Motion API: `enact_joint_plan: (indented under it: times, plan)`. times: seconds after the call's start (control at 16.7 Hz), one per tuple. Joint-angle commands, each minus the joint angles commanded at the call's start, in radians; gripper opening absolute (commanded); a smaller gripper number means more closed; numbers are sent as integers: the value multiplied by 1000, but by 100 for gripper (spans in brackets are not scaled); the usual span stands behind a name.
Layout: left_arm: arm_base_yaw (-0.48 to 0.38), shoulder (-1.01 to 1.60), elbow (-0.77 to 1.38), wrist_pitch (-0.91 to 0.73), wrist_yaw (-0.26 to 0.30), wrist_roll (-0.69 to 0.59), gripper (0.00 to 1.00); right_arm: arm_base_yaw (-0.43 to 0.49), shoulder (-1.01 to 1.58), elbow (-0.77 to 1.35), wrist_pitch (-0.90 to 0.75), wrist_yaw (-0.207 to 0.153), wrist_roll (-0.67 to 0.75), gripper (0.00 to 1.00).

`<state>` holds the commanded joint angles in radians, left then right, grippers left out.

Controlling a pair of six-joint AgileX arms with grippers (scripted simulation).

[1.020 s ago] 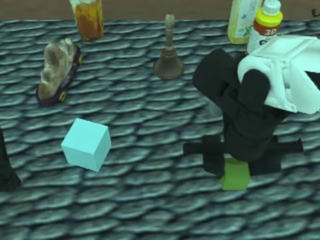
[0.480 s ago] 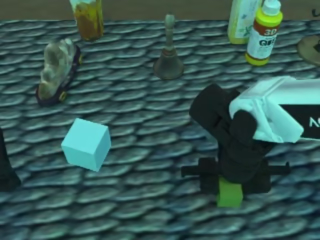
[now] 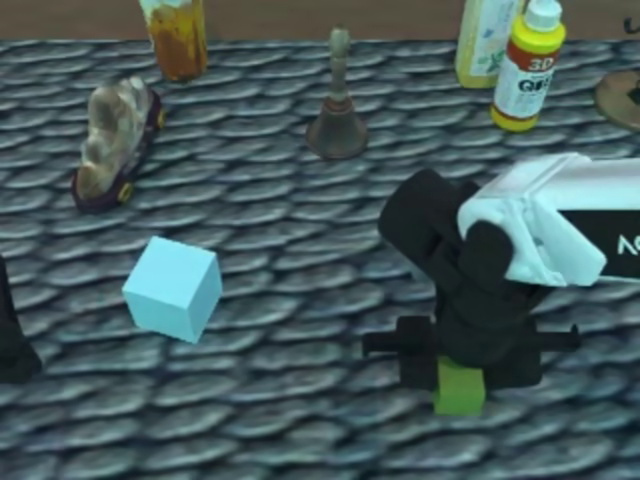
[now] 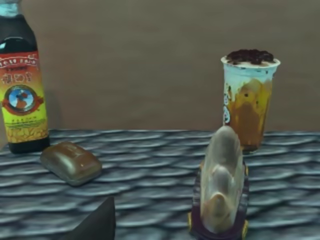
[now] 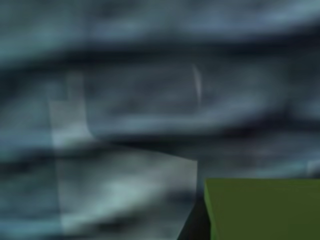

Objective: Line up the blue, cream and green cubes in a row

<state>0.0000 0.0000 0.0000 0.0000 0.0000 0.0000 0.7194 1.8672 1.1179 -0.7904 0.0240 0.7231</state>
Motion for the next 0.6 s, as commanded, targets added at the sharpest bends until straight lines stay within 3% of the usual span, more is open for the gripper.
enact_joint_plan:
  times: [0.48, 0.6]
  plan:
    - [0, 0, 0, 0, 0, 0, 100, 0, 0, 0, 0, 0, 0, 98]
    - [0, 0, 0, 0, 0, 0, 100, 0, 0, 0, 0, 0, 0, 100]
